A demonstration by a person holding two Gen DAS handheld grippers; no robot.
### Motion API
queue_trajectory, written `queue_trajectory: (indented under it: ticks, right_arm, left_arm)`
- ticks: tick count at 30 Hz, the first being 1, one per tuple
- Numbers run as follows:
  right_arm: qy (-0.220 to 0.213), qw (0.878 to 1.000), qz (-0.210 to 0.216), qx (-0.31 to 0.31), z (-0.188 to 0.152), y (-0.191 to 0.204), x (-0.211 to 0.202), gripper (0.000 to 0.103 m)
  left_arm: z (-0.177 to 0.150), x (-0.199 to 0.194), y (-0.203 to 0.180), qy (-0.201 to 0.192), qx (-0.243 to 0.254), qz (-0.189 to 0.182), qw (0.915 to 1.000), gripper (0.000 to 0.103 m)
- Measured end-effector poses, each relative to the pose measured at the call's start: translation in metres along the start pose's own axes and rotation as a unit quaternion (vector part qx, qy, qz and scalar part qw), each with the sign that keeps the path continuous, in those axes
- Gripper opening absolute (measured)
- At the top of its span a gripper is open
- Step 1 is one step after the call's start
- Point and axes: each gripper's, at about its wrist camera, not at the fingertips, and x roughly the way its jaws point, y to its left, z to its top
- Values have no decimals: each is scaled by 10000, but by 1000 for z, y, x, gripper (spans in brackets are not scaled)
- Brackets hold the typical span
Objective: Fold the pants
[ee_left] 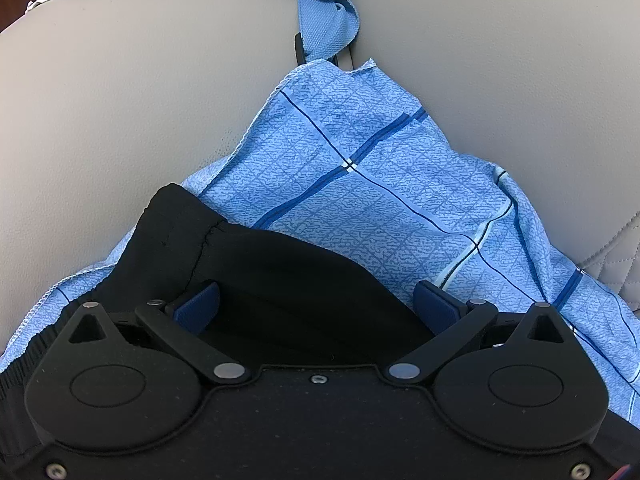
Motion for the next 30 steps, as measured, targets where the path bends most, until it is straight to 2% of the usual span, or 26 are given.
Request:
queue_trajectory:
  ticks: [10, 15, 22, 24, 26, 27, 30]
  right_arm:
    - [-383, 9990, 182, -119, -25, -31, -33, 4]
    - [-333, 9984, 434, 158, -44, -61, -41, 4]
    - [-298, 9961, 683, 469, -74, -96, -47, 5]
    - [-410, 9965, 563, 460, -78, -101, -51, 2]
    - [-721, 9970, 110, 260, -81, -103, -56, 2]
    - [-768, 9969, 49, 180, -82, -107, -57, 2]
    - [-537, 9970, 358, 417, -83, -123, -53, 2]
  left_arm:
    - [1, -2, 5, 25, 20, -140, 9999, 103]
    - [3, -8, 14, 8, -52, -385, 9992, 103]
    - [1, -6, 25, 41, -91, -453, 9989, 103]
    - [-2, -6, 26, 35, 3, -446, 9990, 103]
    - [-5, -6, 25, 35, 115, -418, 9991, 103]
    - [-7, -7, 25, 28, 185, -394, 9991, 103]
    - [-8, -8, 24, 2, 227, -372, 9990, 101]
